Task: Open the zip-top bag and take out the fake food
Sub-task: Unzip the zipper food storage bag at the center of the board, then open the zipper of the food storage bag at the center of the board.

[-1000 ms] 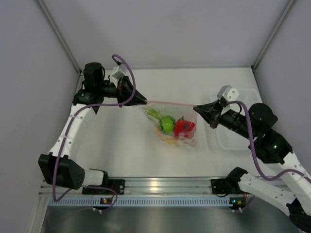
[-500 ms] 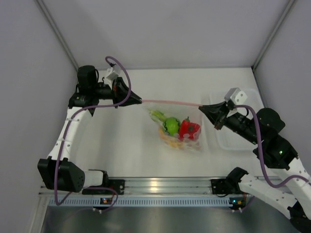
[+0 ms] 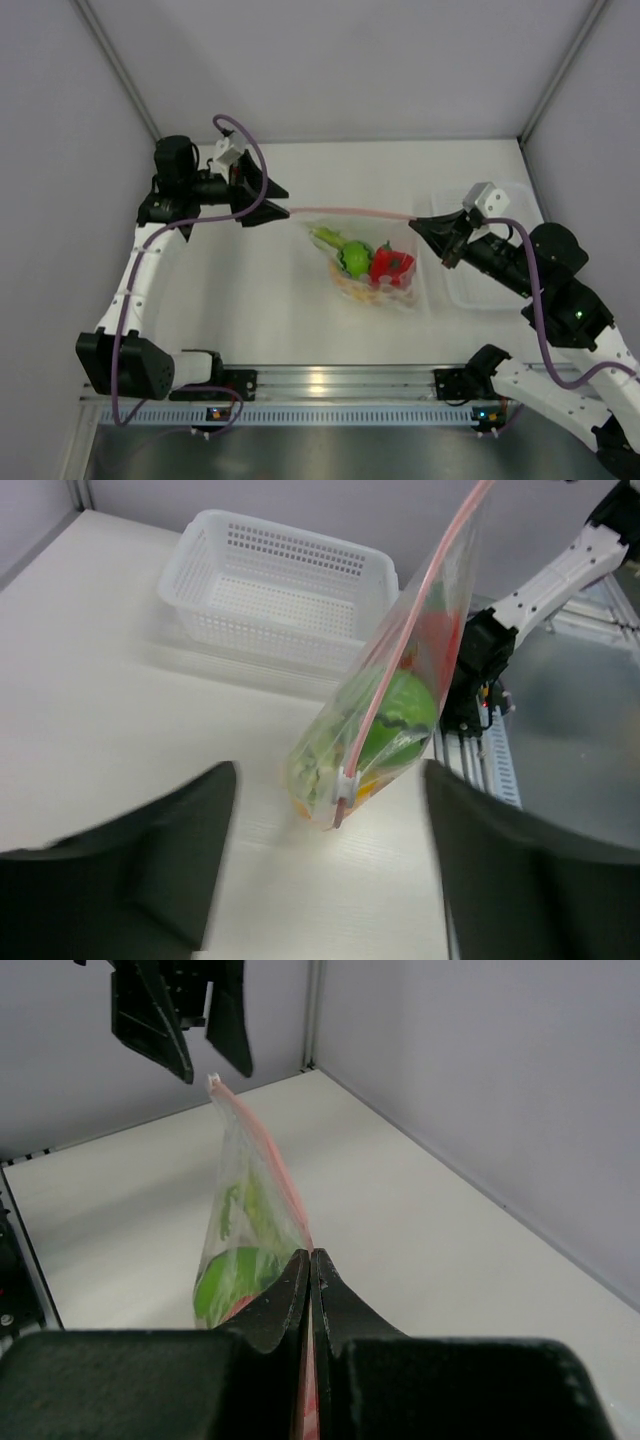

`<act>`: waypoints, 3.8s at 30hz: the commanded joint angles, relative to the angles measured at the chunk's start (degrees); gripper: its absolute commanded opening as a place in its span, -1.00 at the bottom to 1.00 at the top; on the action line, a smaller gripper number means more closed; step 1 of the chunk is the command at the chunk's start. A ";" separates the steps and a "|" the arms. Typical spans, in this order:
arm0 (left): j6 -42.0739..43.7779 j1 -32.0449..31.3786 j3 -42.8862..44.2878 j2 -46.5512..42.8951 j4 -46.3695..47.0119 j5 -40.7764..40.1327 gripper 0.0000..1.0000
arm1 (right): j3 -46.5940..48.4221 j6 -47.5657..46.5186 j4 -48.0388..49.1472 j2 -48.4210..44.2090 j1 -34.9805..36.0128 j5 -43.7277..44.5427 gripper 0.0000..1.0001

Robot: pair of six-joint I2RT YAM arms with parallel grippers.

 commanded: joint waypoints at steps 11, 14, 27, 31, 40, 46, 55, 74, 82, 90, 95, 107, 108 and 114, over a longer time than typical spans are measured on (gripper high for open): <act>-1.20 -11.58 6.45 -4.26 1.54 -25.47 0.96 | -10.03 1.76 14.79 -1.08 -0.88 -13.98 -1.00; -0.92 -15.37 6.09 -3.73 1.45 -28.12 0.96 | -11.78 2.10 15.58 -2.13 -0.88 -15.06 -1.00; 3.74 -16.43 7.23 -3.29 1.45 -26.09 0.96 | -12.76 -0.79 15.41 -4.08 -0.88 -16.99 -1.00; 4.79 -15.73 13.99 1.70 -2.40 -28.21 0.96 | -7.23 -2.29 14.88 2.50 -0.88 -20.58 -1.00; 12.70 -14.67 16.20 0.14 -11.38 -30.14 0.96 | -1.51 -6.32 11.99 7.88 -0.88 -25.78 -1.00; 14.02 -14.32 12.35 -1.97 -14.01 -28.05 0.96 | -12.64 -3.01 14.44 1.41 -0.96 -27.01 -1.00; 11.65 -15.55 11.37 -1.18 -14.01 -21.35 0.96 | -23.82 -0.36 16.37 -6.97 -0.88 -21.83 -1.00; 14.28 -28.91 9.61 -6.81 -14.10 -45.44 0.95 | -11.54 -2.73 13.48 -4.08 -0.97 -19.37 -1.00; 17.62 -28.74 9.17 -5.49 -14.10 -40.35 0.96 | -10.64 -5.28 8.48 -4.59 -0.97 -20.07 -1.00; 16.66 -28.82 11.71 -2.68 -18.05 -34.81 0.93 | -15.56 -3.96 4.43 -11.01 -0.96 -22.35 -1.00; 16.04 -28.91 12.95 -1.53 -21.31 -33.84 0.82 | -17.67 -2.38 3.11 -12.77 -0.97 -24.90 -1.00; 14.10 -36.29 10.22 -2.59 -21.66 -40.24 0.40 | -19.17 -1.32 3.55 -16.90 -0.88 -25.34 -1.00; 14.37 -36.82 10.31 -2.50 -21.57 -40.78 0.32 | -19.08 -1.50 3.46 -16.99 -0.88 -25.60 -1.00; 15.07 -37.61 9.44 -2.15 -21.66 -40.70 0.13 | -19.17 -1.76 3.81 -17.43 -0.96 -25.69 -1.00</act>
